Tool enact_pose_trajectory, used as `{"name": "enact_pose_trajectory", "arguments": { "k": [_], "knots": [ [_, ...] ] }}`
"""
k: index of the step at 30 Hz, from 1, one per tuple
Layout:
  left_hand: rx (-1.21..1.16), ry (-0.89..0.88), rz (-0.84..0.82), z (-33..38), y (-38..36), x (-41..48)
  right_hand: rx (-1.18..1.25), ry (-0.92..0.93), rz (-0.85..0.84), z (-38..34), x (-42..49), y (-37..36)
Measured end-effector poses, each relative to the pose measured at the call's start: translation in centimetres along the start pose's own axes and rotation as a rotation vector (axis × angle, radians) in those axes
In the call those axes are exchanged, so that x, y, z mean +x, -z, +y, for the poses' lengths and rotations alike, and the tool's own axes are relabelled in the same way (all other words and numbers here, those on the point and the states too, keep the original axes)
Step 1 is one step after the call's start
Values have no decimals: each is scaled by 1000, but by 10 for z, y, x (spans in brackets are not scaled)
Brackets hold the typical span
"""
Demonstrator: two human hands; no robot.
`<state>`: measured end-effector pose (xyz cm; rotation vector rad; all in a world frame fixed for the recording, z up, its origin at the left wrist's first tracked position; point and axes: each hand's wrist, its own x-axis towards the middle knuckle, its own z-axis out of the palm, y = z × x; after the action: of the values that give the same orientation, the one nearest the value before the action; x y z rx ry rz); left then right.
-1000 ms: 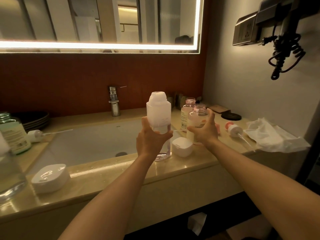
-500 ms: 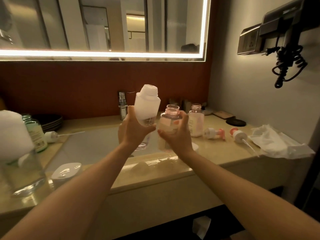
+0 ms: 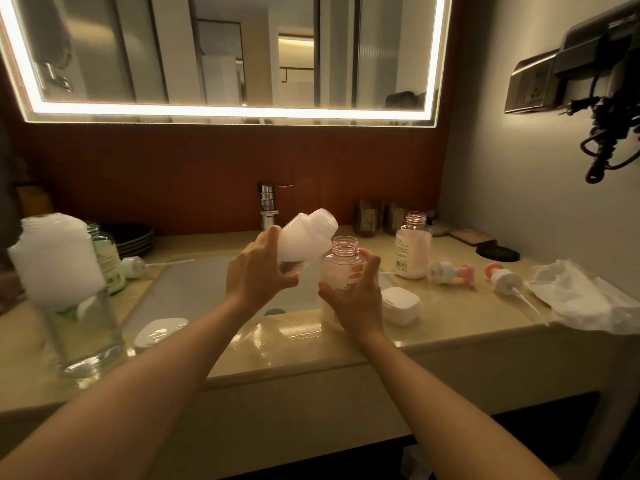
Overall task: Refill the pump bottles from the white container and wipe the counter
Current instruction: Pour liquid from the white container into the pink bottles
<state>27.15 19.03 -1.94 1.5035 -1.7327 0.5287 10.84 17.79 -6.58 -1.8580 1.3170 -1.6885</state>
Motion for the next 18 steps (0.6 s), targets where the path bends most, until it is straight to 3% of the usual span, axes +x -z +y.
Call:
{"name": "enact_pose_trajectory", "arguments": {
  "k": [9, 18],
  "knots": [
    [219, -215, 5, -16, 6, 13, 15, -16, 1, 1, 0, -1],
    [449, -268, -38, -18, 17, 30, 21, -20, 16, 3, -1, -4]
  ]
}}
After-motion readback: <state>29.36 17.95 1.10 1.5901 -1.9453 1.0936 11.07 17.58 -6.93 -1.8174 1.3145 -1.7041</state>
